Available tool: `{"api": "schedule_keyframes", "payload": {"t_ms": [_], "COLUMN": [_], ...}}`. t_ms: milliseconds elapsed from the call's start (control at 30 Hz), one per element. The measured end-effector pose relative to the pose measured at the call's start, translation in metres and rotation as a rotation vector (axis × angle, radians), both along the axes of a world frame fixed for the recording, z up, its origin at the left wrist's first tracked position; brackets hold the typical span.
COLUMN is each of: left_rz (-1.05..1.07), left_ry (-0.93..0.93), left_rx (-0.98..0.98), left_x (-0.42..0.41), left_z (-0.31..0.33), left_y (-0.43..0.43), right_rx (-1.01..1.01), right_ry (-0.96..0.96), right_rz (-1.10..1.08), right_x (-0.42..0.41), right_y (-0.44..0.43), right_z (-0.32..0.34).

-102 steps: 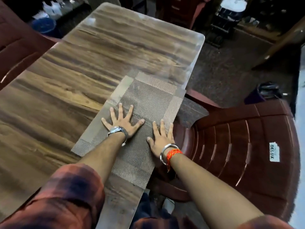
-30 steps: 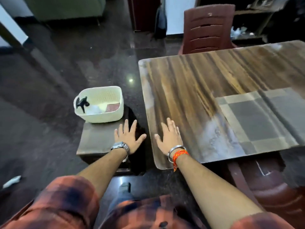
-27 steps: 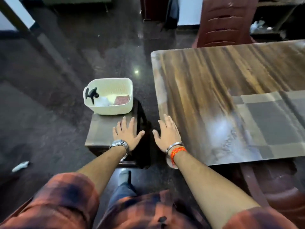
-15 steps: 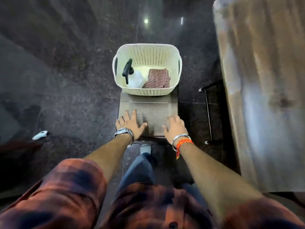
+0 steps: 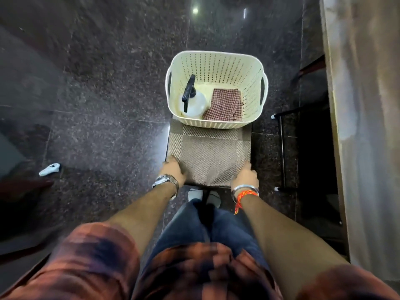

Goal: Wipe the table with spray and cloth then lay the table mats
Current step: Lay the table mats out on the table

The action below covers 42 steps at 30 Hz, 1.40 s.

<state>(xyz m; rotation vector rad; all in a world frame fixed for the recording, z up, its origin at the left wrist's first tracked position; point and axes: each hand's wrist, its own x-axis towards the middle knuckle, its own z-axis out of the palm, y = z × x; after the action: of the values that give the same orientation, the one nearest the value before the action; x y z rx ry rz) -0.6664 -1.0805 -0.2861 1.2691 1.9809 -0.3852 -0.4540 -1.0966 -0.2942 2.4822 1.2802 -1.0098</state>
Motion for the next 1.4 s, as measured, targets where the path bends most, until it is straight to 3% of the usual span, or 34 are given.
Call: {"api": "schedule_keyframes", "payload": {"t_ms": [100, 233, 467, 633, 767, 900, 1067, 1233, 1400], "left_rz": [-0.116, -0.13, -0.22, -0.24, -0.288, -0.389, -0.51, -0.599, -0.733], "left_ry": [0.05, -0.047, -0.075, 0.063, 0.058, -0.058, -0.064, -0.127, -0.12], "left_rx": [0.101, 0.089, 0.049, 0.284, 0.445, 0.48, 0.57, 0.61, 0.646], "left_x": [0.004, -0.001, -0.066, -0.133, -0.191, -0.25, -0.299, -0.311, -0.299], "left_z": [0.028, 0.074, 0.144, 0.172, 0.176, 0.186, 0.21, 0.221, 0.227], "left_y": [0.006, 0.006, 0.037, 0.066, 0.098, 0.143, 0.193, 0.242, 0.3], "right_rx": [0.051, 0.086, 0.126, 0.266, 0.406, 0.52, 0.673, 0.754, 0.777], "right_ry": [-0.085, -0.041, 0.375, 0.477, 0.397, 0.312, 0.183, 0.052, -0.056], "right_rz": [0.204, 0.438, 0.579, 0.589, 0.583, 0.532, 0.481, 0.518, 0.407], "right_x": [-0.01, -0.034, -0.131, -0.209, -0.267, -0.315, -0.365, -0.392, -0.39], "right_y": [0.008, 0.017, 0.046, 0.087, 0.12, 0.154, 0.188, 0.228, 0.276], "right_z": [0.027, 0.065, 0.129, 0.153, 0.167, 0.176, 0.201, 0.221, 0.228]}}
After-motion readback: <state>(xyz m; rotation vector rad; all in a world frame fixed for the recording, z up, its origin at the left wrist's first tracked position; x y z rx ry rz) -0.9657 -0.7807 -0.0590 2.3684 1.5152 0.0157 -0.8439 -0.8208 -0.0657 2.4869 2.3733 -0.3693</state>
